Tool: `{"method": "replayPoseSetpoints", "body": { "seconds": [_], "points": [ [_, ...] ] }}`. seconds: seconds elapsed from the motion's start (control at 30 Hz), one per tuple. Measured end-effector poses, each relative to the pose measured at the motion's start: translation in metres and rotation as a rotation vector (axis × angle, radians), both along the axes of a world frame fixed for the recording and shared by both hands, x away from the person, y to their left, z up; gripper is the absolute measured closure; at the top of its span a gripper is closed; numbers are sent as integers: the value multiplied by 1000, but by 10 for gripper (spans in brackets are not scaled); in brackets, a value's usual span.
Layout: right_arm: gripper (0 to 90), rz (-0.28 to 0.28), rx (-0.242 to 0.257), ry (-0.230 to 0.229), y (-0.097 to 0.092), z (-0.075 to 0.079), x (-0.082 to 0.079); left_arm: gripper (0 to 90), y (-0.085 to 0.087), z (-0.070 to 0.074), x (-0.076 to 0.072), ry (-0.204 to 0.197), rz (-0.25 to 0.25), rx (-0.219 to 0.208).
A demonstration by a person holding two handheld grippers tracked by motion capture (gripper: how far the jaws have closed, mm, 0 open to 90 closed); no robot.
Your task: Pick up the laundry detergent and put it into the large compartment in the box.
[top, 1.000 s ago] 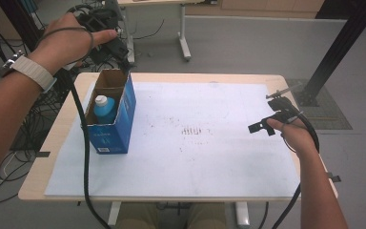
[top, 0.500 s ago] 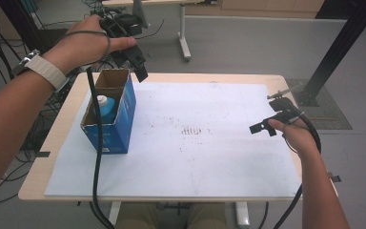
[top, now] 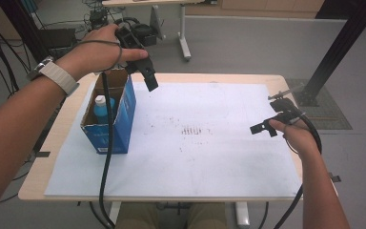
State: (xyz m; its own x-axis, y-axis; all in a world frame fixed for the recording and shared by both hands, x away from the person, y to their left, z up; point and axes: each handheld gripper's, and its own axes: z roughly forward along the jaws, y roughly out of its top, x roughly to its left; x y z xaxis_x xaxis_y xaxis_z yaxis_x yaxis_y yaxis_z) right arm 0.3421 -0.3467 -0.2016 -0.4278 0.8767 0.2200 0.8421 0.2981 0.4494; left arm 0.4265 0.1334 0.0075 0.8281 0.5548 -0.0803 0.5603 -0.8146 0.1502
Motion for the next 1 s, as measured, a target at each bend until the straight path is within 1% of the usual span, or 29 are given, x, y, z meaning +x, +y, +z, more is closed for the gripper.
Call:
{"method": "replayPoseSetpoints", "body": {
  "seconds": [0.17, 0.2, 0.23, 0.33, 0.67, 0.83, 1.0],
  "points": [
    [116, 1, -1, 2, 1, -1, 0, 58, -4, -9, 0, 2, -50, -19],
    [116, -1, 0, 2, 1, -1, 0, 58, -7, -11, -1, -4, -74, -17],
    [116, 1, -2, 2, 1, -1, 0, 58, -8, -13, -2, -8, -85, -22],
    [116, 2, -2, -1, 0, 0, -1, 58, -11, -19, -3, -9, -105, -32],
    [116, -2, 0, -2, 0, 0, -3, 69, -28, -40, -12, -30, -194, 0],
    [115, -4, 3, -1, -1, -1, -3, 70, -32, -47, -16, -38, -237, -4],
    [115, -2, 2, -1, 0, -2, -3, 72, -33, -56, -18, -40, -260, -9]
  ]
}}
